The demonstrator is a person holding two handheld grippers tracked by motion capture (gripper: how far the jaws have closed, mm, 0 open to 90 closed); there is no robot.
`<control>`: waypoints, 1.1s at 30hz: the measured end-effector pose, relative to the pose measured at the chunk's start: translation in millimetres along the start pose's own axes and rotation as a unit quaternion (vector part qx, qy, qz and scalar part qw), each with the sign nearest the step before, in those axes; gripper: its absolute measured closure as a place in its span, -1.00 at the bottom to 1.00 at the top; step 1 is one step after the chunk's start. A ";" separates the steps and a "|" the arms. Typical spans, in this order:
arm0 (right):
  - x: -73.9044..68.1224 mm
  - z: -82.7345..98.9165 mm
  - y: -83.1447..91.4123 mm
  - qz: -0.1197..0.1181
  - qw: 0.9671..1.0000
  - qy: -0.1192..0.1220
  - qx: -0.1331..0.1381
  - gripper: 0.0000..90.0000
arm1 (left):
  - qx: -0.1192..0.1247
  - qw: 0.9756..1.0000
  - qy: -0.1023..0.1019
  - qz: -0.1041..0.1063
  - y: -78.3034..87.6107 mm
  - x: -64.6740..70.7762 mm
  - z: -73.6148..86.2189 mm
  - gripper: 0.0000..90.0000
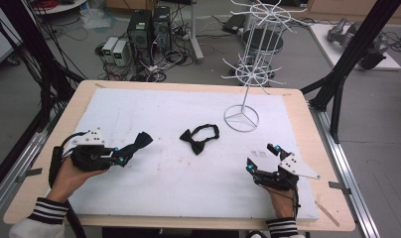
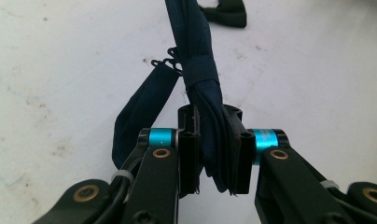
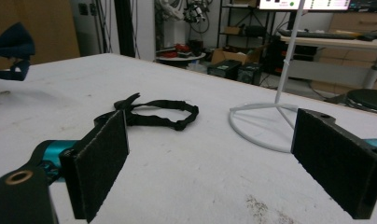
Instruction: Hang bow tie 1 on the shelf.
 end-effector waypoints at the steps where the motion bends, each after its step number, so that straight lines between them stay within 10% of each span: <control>1: 0.5 -1.2 -0.4 -0.003 1.000 0.000 -0.002 -0.77 | 0.004 1.000 -0.001 0.002 -0.6 0.1 -1.9 0.72; 16: -10.1 -41.2 -13.9 -0.066 0.998 -0.010 -0.001 -0.77 | 0.039 0.998 -0.030 0.037 -12.2 0.6 -27.6 0.72; 33: -23.0 -73.7 -28.4 -0.155 0.988 -0.007 -0.009 -0.77 | 0.080 0.992 -0.057 0.084 -23.1 12.0 -58.7 0.71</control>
Point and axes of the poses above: each handheld gripper's, and its own axes: y roughly backward along the jaws, z roughly out of its underside, x roughly to its right, the point moved 7 cm from there along -y, roughly forward along the jaws
